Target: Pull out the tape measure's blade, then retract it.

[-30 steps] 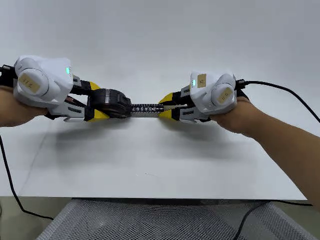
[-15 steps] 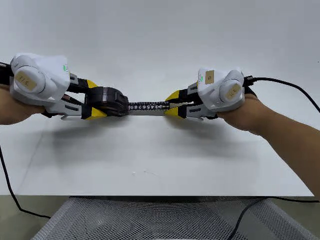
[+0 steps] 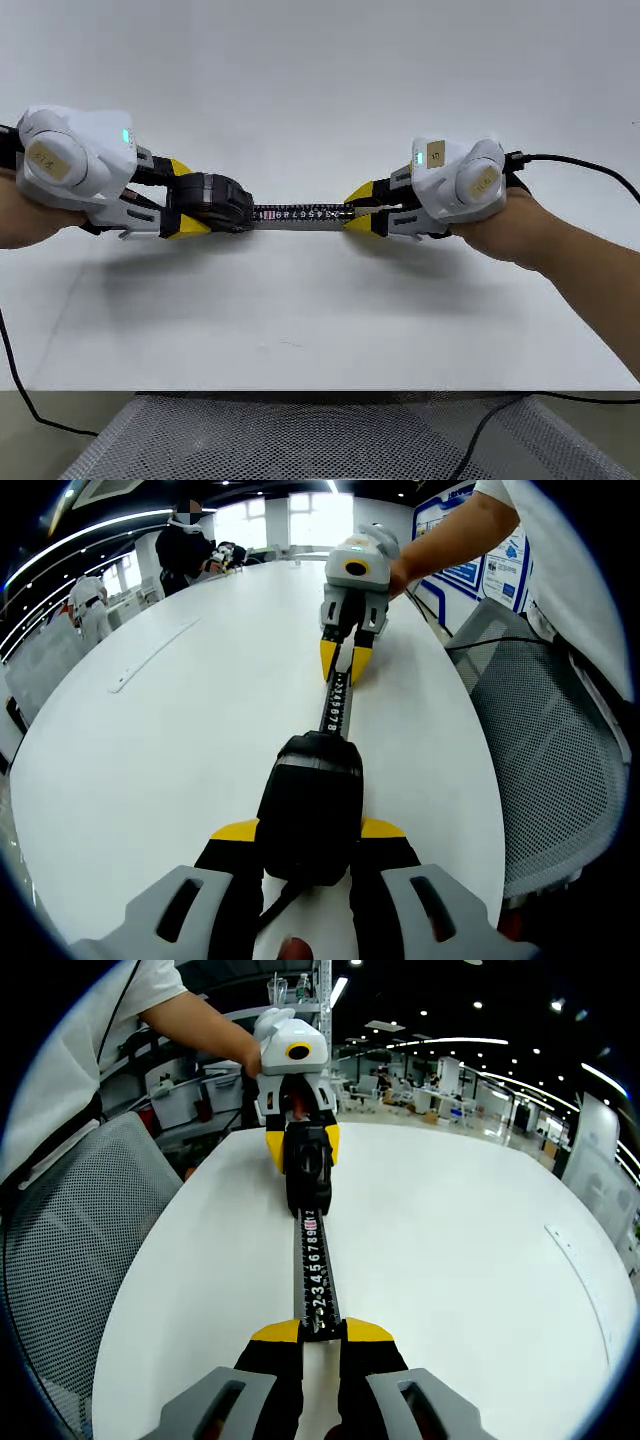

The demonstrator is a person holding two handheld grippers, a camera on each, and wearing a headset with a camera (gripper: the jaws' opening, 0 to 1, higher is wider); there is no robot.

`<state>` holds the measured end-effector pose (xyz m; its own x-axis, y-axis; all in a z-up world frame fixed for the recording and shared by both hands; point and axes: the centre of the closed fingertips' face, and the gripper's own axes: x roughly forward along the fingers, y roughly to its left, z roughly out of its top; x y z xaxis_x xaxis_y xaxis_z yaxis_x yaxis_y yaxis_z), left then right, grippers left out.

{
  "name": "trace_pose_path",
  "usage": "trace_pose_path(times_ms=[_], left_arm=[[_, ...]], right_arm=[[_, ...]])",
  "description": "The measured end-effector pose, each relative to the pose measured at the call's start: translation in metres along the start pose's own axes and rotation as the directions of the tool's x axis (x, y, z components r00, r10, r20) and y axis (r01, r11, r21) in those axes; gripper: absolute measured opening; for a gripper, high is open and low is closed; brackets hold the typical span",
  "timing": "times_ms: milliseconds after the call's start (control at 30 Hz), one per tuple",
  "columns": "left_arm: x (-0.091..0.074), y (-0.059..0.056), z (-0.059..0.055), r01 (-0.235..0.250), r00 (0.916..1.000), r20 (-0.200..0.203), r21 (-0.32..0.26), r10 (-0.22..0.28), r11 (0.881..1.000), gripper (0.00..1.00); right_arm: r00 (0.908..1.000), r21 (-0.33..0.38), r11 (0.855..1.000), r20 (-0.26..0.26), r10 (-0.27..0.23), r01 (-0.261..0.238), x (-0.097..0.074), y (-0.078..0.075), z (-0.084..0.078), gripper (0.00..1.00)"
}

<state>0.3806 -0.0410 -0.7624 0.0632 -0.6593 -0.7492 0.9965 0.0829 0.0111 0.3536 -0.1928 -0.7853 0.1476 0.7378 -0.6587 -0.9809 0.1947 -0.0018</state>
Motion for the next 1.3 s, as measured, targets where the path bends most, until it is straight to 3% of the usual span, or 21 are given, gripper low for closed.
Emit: trace_pose_path(times_ms=[1300], left_arm=[[-0.002, -0.002, 0.001, -0.003, 1.0, -0.006, -0.006, 0.002, 1.0, 0.28]], right_arm=[[0.9946, -0.016, 1.0, -0.103, -0.014, 0.013, -0.048, -0.004, -0.044, 0.08]])
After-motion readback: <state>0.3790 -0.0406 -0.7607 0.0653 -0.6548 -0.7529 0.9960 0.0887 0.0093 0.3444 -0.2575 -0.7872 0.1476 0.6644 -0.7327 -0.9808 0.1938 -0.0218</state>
